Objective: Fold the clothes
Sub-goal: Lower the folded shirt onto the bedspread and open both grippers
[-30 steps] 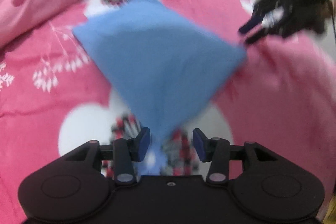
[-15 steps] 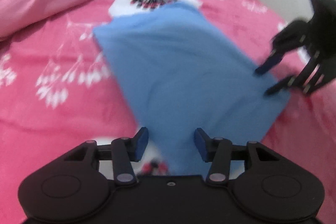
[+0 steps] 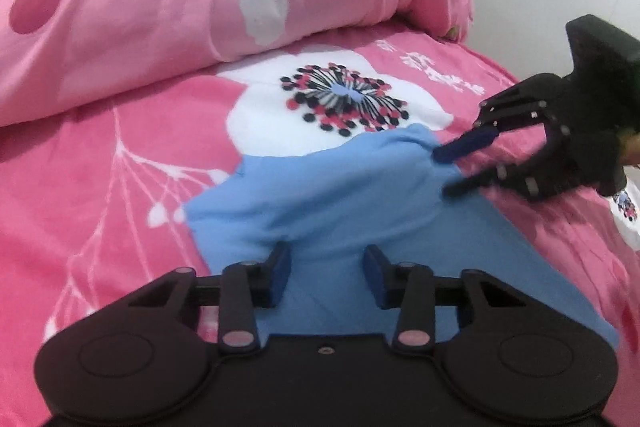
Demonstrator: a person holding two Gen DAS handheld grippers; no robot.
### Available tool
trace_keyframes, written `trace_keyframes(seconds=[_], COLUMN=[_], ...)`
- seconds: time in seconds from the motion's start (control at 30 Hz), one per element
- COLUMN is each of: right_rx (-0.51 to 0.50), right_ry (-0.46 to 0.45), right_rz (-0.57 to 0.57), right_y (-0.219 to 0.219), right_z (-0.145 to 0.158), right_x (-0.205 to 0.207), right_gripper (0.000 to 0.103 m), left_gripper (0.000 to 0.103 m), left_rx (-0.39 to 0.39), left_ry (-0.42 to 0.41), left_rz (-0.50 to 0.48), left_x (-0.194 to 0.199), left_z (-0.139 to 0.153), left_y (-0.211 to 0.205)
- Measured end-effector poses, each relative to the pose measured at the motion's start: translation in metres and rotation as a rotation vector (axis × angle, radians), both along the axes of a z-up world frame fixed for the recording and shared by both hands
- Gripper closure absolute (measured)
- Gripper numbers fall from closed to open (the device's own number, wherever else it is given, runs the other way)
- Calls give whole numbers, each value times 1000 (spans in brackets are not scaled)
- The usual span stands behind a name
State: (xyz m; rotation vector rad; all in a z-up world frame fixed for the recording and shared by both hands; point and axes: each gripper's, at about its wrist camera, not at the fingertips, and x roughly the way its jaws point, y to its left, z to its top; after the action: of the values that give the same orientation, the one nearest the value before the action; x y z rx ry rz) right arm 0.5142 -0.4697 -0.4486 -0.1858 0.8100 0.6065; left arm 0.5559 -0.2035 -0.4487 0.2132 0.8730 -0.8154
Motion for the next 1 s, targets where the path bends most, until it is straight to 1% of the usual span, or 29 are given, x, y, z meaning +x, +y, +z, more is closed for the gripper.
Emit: trace_keyframes(seconds=[0.07, 0.1, 0.17, 0.23, 0.3, 0.37, 0.4, 0.43, 0.5, 0.53, 0.63, 0.67, 0.73, 0.77, 0.87, 0.9, 0.93, 1.0], right_rx=[2, 11, 72, 108, 72, 37, 36, 60, 14, -13, 32, 47, 73, 70, 47, 44, 40, 28], right_ry=[-2, -6, -28, -38, -32, -28, -19, -7, 0, 9, 68, 75, 91, 103, 141, 149, 156, 159], right_rz=[-57, -77, -52, -24, -31, -53, -92, -141, -253, -312, -468, -488, -531, -561, -628, -643, -655, -666], right_y=[-13, -17, -3, 14, 28, 32, 26, 17, 6, 2, -7, -2, 9, 16, 40, 48, 55, 70], right_z=[5, 8, 17, 16, 5, -3, -9, -9, -5, -4, 5, 10, 20, 23, 31, 33, 36, 41], right_x=[2, 2, 1, 6, 12, 18, 19, 17, 9, 3, -22, -32, -54, -65, -95, -105, -114, -126], right_gripper=[67, 67, 67, 67, 67, 66, 66, 66, 57, 56, 56, 56, 50, 46, 43, 40, 39, 34], left_gripper=[62, 58, 54, 52, 52, 52, 52, 52, 52, 52, 50, 49, 42, 40, 32, 26, 25, 25], left_rx=[3, -8, -42, -51, 30, 39, 43, 47, 61, 72, 117, 137, 176, 196, 231, 236, 241, 257], left_ry=[-6, -10, -6, 9, 17, 24, 28, 36, 57, 66, 91, 99, 106, 107, 93, 96, 108, 128], left_rz=[15, 25, 49, 76, 133, 186, 221, 248, 290, 309, 344, 356, 390, 409, 458, 471, 477, 481], left_x=[-2, -3, 0, 6, 12, 9, 6, 4, -1, -5, -12, -15, -26, -33, -52, -61, -67, -78], left_z=[9, 13, 17, 13, 2, 1, 2, 3, 8, 11, 18, 22, 31, 37, 51, 57, 61, 67], left_y=[1, -1, -5, -12, -26, -29, -30, -30, -30, -30, -35, -38, -39, -40, -40, -38, -36, -33])
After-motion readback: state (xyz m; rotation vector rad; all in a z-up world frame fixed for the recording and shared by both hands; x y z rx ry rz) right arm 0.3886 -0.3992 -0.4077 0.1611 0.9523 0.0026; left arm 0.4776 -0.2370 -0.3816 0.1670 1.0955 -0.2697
